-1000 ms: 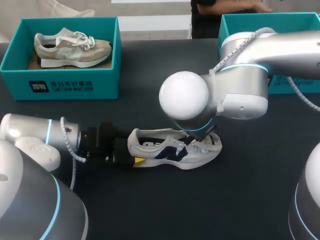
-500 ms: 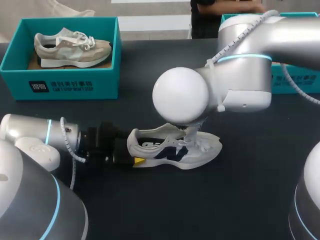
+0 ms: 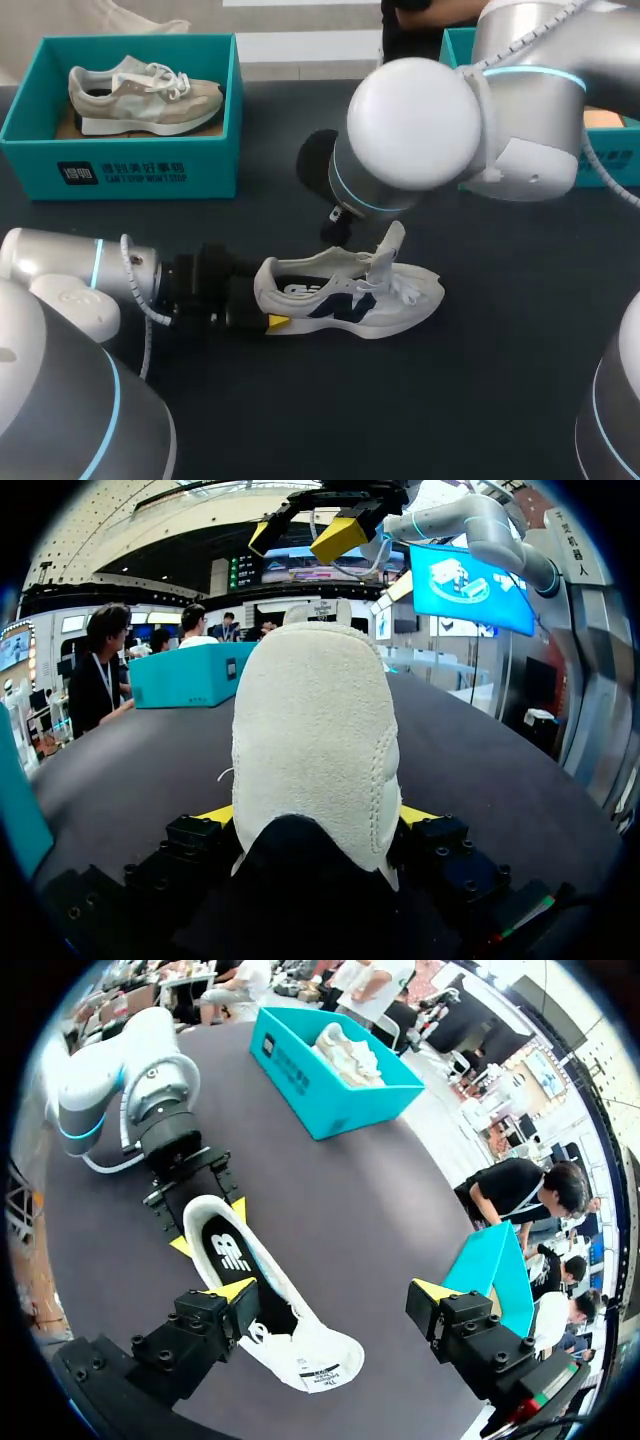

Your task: Take the shoe out of the shoebox, open the shoe tongue, remove and reinsert the insole, then place the shoe into the shoebox

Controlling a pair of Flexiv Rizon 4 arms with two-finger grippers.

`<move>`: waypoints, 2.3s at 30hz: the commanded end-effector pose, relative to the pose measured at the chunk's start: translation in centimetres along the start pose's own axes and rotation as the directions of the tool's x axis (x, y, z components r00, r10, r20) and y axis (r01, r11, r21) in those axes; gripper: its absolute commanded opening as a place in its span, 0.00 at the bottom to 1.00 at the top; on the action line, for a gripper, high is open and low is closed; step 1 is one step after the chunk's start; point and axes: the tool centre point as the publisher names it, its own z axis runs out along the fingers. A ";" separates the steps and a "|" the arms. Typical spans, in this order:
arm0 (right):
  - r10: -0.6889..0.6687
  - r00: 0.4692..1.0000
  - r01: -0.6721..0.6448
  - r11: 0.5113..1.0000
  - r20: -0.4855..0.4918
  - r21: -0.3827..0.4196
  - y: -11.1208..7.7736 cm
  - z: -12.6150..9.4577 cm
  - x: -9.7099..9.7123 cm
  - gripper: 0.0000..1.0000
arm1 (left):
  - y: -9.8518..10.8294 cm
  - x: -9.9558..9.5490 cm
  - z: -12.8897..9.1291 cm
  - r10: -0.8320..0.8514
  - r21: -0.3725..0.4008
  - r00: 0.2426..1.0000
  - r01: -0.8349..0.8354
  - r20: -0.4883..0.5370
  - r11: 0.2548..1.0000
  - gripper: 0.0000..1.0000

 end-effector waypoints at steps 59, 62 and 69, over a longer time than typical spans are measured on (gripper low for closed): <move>-0.214 0.899 0.325 0.911 -0.382 0.255 -4.4 11.5 9.7 0.00 | 0.0 0.1 0.0 0.000 0.001 1.000 0.000 0.001 1.000 0.00; -0.214 0.909 0.319 0.910 -0.358 0.265 -4.3 11.3 9.3 0.00 | 0.0 0.1 0.0 0.000 0.001 1.000 0.000 0.001 1.000 0.00; -0.228 0.911 0.327 0.907 -0.342 0.267 -3.7 12.4 8.2 0.24 | 0.0 0.1 0.0 0.000 0.001 1.000 0.000 0.001 1.000 0.00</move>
